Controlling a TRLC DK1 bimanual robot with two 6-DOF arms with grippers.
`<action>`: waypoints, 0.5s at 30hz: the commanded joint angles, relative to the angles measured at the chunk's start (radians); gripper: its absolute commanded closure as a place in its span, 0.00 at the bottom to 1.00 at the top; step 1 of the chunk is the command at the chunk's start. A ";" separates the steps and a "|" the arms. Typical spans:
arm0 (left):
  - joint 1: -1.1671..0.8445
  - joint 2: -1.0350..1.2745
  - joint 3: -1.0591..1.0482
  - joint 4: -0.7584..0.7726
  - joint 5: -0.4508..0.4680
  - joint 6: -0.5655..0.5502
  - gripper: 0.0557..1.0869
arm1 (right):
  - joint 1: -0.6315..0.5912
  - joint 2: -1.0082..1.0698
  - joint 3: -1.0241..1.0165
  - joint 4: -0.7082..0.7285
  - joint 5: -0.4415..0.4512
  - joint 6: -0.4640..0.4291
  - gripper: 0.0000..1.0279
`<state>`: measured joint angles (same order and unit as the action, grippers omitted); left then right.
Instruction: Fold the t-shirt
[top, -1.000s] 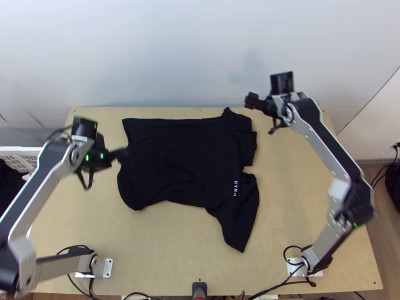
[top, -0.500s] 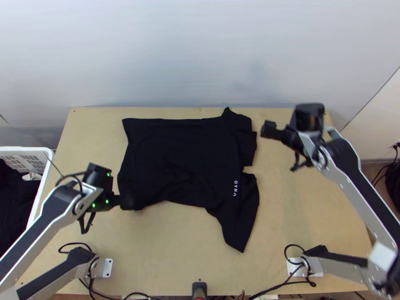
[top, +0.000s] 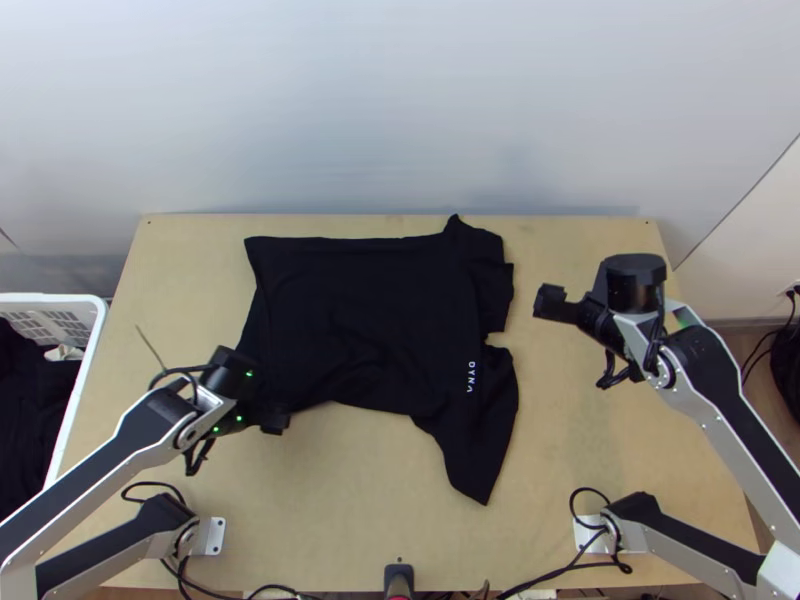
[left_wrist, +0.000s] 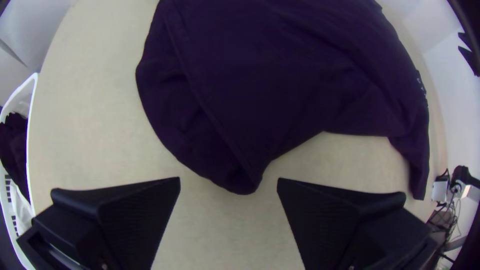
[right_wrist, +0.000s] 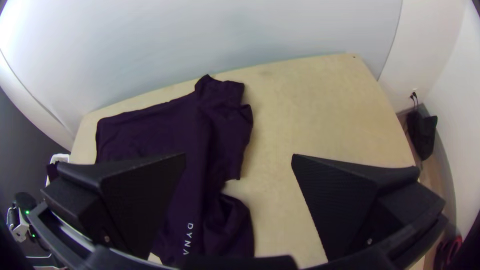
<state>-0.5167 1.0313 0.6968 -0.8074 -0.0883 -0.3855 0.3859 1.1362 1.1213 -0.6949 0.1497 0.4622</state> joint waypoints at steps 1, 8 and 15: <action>-0.088 0.076 -0.026 0.076 -0.021 -0.030 0.08 | 0.010 -0.026 -0.038 -0.023 0.002 0.000 0.05; -0.101 0.136 -0.060 0.180 -0.031 -0.050 0.41 | 0.010 -0.026 -0.041 -0.032 0.002 -0.002 0.05; -0.031 0.128 -0.099 0.267 -0.065 -0.024 0.96 | 0.100 -0.039 -0.041 -0.133 -0.012 -0.020 0.05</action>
<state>-0.5915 1.1496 0.6258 -0.6128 -0.1249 -0.4294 0.4179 1.1084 1.0851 -0.7502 0.1524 0.4545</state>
